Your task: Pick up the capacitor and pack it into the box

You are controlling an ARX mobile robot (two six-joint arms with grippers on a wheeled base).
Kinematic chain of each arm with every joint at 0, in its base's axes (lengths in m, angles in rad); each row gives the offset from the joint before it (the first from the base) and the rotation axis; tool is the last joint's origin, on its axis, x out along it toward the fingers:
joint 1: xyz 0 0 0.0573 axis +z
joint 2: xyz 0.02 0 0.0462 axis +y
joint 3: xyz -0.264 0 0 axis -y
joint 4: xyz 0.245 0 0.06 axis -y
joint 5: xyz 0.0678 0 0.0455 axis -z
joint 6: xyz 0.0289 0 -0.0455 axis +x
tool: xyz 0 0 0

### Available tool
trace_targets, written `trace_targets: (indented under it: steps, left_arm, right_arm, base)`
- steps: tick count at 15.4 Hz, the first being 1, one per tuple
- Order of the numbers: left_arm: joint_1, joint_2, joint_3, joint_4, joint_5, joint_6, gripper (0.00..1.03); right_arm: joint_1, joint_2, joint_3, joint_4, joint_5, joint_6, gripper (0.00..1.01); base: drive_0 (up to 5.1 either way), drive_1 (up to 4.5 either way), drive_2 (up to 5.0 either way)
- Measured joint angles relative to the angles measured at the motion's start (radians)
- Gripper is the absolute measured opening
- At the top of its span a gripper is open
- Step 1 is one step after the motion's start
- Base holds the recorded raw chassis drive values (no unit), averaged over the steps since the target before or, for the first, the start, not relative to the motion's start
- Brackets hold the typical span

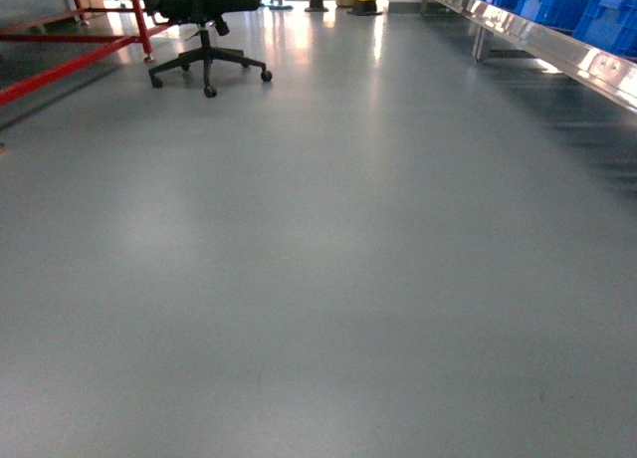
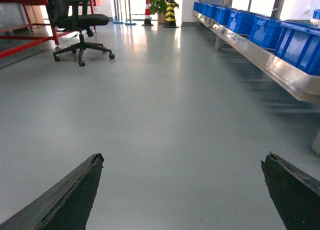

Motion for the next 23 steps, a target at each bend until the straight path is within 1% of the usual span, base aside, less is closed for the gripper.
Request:
trace_targets:
  steps: [23]
  left_arm:
    - [0.000, 0.000, 0.000, 0.002, 0.000, 0.000, 0.43]
  right_arm:
    - [0.000, 0.000, 0.000, 0.000, 0.000, 0.000, 0.98]
  base:
    - [-5.0, 2.48, 2.5]
